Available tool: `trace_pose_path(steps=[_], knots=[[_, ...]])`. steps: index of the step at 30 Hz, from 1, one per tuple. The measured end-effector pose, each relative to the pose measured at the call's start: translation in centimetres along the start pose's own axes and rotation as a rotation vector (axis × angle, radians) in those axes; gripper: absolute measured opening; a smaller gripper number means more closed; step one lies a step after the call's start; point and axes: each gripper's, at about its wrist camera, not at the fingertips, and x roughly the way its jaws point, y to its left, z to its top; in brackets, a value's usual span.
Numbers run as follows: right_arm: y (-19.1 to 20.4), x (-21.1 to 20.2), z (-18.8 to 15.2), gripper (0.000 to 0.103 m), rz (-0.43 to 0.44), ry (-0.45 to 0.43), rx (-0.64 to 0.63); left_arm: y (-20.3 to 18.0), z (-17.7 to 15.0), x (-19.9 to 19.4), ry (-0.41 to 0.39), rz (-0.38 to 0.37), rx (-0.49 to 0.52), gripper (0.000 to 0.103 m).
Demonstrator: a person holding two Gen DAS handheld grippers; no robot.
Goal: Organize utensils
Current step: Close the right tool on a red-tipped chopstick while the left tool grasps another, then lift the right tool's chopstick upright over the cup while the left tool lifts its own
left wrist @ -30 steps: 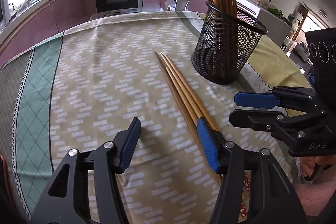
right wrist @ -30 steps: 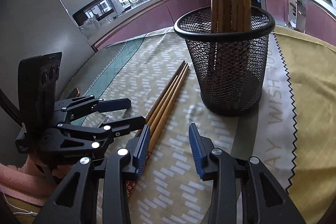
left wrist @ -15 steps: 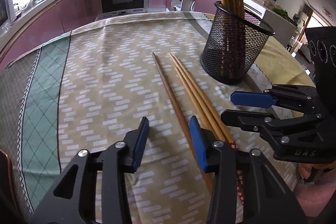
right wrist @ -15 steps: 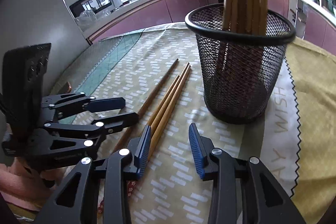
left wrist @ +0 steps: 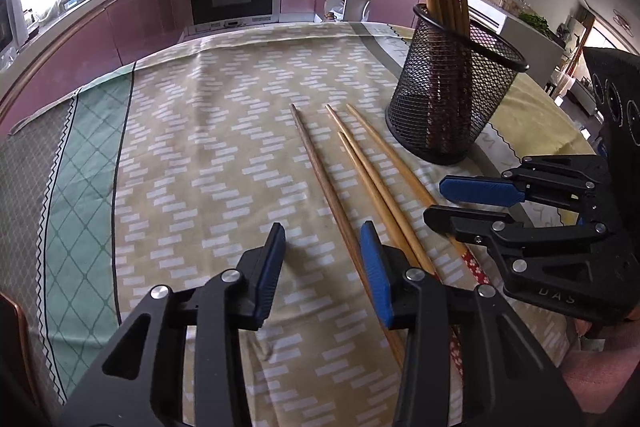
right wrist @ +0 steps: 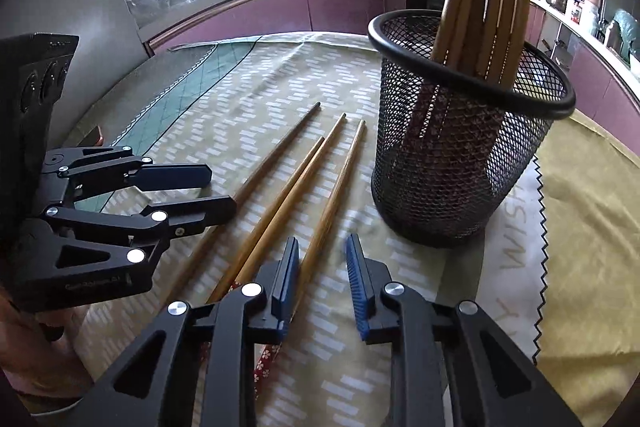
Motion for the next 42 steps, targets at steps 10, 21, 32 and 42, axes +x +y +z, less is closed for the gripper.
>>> trace_pose_path(steps=[10, 21, 32, 42], knots=[[-0.1, 1.0, 1.1, 0.013, -0.01, -0.023, 0.033, 0.0, 1.7, 1.7, 0.012, 0.022, 0.006, 0.026], [-1.7, 0.1, 0.3, 0.006, 0.069, -0.034, 0.11, 0.7, 1.5, 1.4, 0.001, 0.0, -0.086, 0.008], [-2.3, -2.7, 0.0, 0.006, 0.207, -0.097, 0.142, 1.1, 1.0, -1.5, -0.047, -0.06, -0.105, 0.008], [-2.8, -6.2, 0.0, 0.006, 0.282, -0.181, 0.156, 0.6, 1.6, -4.6, -0.116, -0.107, -0.098, 0.008]])
